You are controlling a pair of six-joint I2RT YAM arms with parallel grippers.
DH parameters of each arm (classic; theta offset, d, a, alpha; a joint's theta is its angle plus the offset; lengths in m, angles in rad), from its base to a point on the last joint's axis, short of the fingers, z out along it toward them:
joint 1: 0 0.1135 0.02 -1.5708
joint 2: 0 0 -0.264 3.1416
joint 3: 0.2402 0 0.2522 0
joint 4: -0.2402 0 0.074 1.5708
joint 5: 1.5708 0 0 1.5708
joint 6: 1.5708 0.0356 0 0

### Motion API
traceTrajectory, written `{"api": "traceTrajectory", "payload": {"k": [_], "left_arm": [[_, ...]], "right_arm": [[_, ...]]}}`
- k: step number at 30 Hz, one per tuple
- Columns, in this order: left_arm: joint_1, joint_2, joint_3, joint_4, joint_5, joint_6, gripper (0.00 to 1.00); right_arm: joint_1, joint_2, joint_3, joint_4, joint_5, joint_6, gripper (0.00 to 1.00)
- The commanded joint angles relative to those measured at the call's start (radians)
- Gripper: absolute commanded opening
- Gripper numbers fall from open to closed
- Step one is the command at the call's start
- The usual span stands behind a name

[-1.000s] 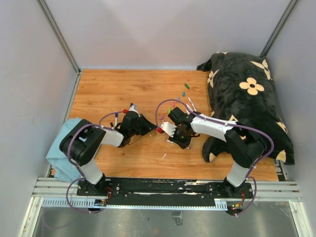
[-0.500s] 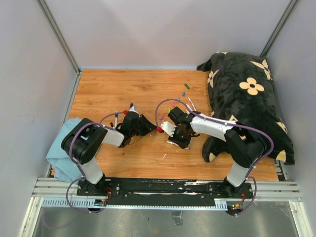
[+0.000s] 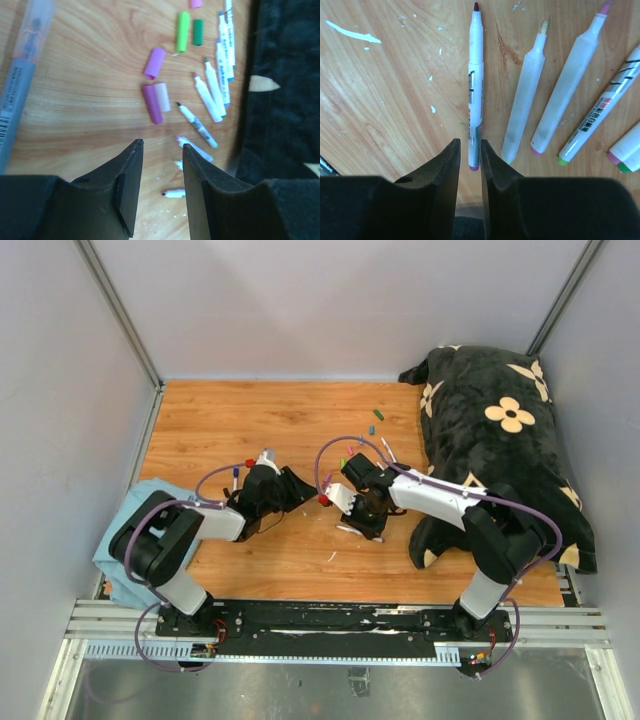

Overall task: Open the pen caps
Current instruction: Place the pen cap at the center of the board.

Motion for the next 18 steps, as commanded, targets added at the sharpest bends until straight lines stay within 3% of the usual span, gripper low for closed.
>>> {"api": "traceTrajectory", "payload": {"k": [1, 7, 8, 13, 15, 18], "left_arm": [[-0.005, -0.129, -0.023, 0.014, -0.012, 0.089, 0.42], [-0.002, -0.311, -0.064, -0.048, -0.035, 0.313, 0.42], [-0.001, -0.349, -0.073, -0.082, -0.072, 0.367, 0.5], [0.007, -0.465, -0.093, -0.247, -0.217, 0.519, 0.6], [0.01, -0.486, -0.088, -0.297, -0.258, 0.568, 0.69], [0.015, -0.464, -0.043, -0.395, -0.294, 0.622, 0.72]], "right_arm": [[0.0, -0.082, 0.023, -0.024, -0.039, -0.017, 0.24], [-0.023, -0.15, 0.023, -0.036, -0.083, -0.053, 0.26], [-0.031, -0.161, 0.024, -0.04, -0.093, -0.058, 0.26], [-0.065, -0.211, 0.022, -0.046, -0.137, -0.079, 0.28], [-0.074, -0.221, 0.022, -0.05, -0.15, -0.084, 0.28], [-0.082, -0.228, 0.023, -0.054, -0.158, -0.088, 0.29]]}}
